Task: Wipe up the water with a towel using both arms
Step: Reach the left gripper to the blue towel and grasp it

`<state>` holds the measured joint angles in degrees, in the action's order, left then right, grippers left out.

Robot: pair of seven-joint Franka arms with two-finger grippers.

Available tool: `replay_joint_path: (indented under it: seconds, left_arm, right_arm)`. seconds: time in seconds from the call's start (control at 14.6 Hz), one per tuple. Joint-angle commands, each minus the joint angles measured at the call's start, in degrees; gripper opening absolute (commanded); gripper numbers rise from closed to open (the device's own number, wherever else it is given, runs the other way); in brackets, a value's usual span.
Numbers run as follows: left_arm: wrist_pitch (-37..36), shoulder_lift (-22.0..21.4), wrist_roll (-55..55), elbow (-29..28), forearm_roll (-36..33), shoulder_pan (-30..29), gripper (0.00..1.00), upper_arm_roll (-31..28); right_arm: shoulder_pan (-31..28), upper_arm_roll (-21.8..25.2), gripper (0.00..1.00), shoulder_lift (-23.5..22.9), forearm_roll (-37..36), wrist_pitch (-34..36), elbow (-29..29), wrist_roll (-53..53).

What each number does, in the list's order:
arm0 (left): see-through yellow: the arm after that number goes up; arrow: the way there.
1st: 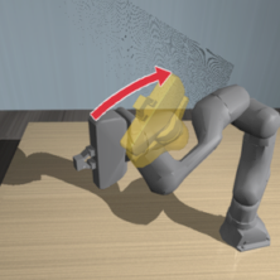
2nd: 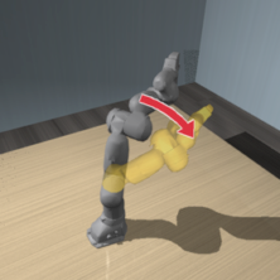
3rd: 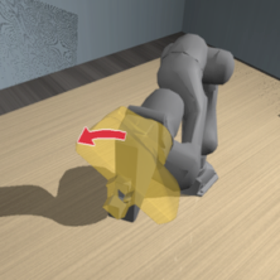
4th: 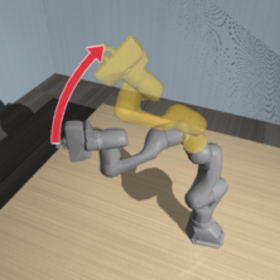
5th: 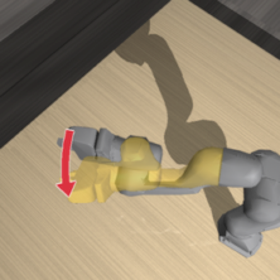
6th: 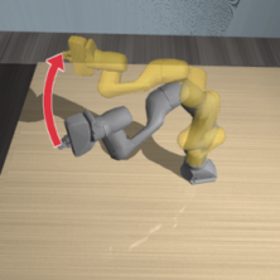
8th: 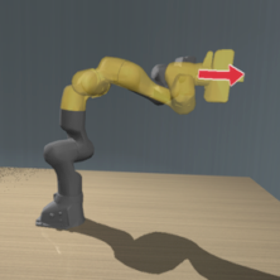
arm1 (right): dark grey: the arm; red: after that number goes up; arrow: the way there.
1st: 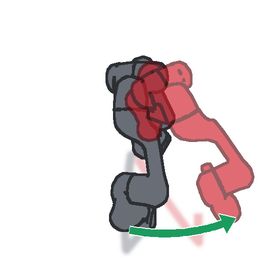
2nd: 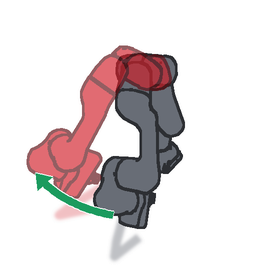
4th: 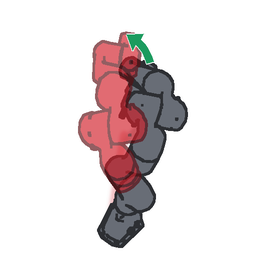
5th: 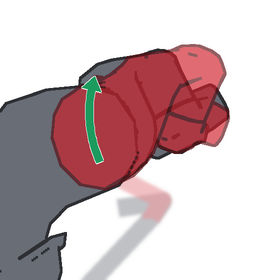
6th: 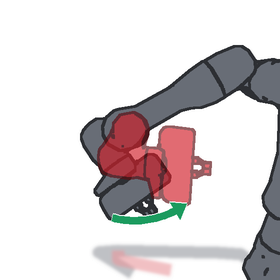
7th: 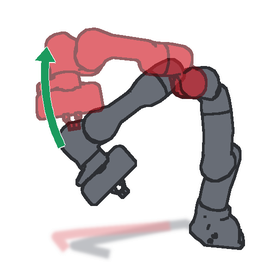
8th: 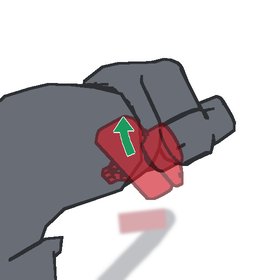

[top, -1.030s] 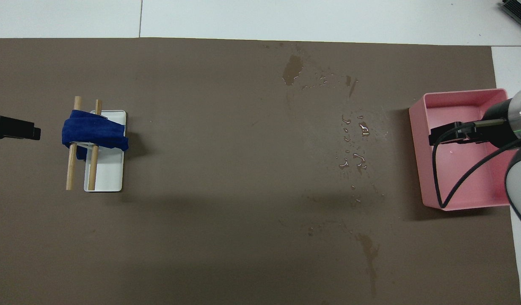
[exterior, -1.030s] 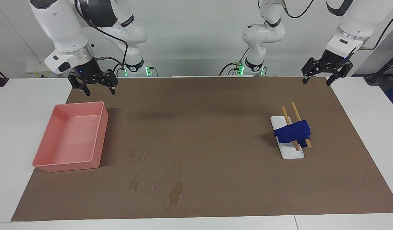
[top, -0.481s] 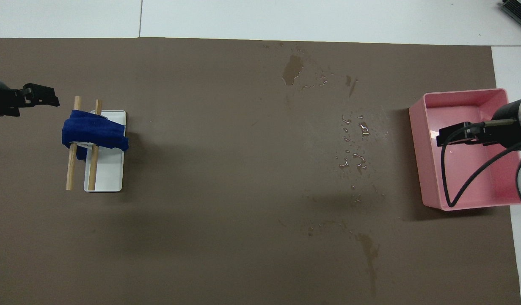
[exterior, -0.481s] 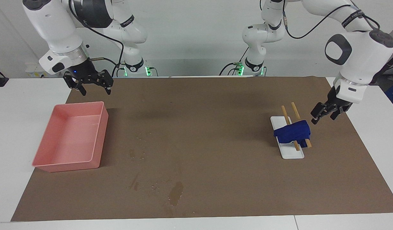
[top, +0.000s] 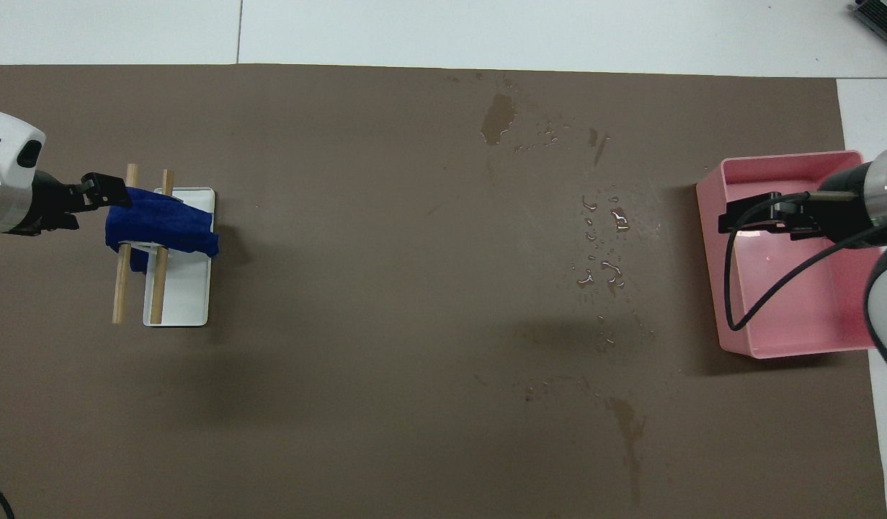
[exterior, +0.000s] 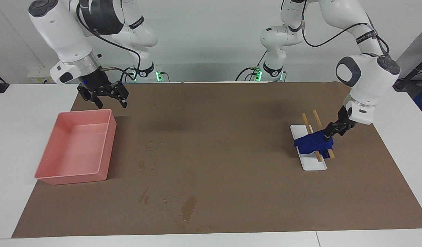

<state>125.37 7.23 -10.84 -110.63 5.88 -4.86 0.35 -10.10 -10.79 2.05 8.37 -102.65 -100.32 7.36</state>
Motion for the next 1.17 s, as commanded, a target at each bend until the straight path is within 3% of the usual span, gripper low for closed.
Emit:
replay_joint_path:
  seconds: [0.0, 0.34, 0.48, 0.69, 0.82, 1.1]
  left_arm:
    - [1.81, -2.22, -2.34, -2.84, 0.88, 0.29, 0.57, 0.09]
    - [2.6, -2.31, -2.78, -3.19, 0.88, 0.9, 0.22, 0.27]
    - [2.86, -2.31, -2.7, -3.28, 0.88, 0.9, 0.0, 0.18]
    - [2.25, -2.22, -1.91, -2.84, 0.88, 0.81, 0.0, 0.27]
    - [-1.24, -1.43, -2.08, 0.39, 1.32, 0.81, 0.0, 0.35]
    - [-11.71, -1.42, -4.7, 9.1, 11.4, 0.73, 0.0, 0.18]
  right_arm:
    - [-0.54, -0.28, 1.0, 2.44, 1.83, -1.5, -2.86, 1.42]
    - [-0.54, -0.28, 1.0, 2.44, 2.97, -2.03, -3.82, 2.74]
    - [-0.54, -0.28, 1.0, 2.61, 2.97, -2.3, -4.53, 2.83]
    - [-0.54, -0.28, 1.0, 2.61, 2.97, -2.21, -4.62, 2.83]
    - [-0.54, -0.28, 1.0, 2.87, 3.06, -1.95, -4.7, 2.83]
    - [-0.45, -0.28, 1.0, 3.49, 8.76, -1.77, -5.67, 7.38]
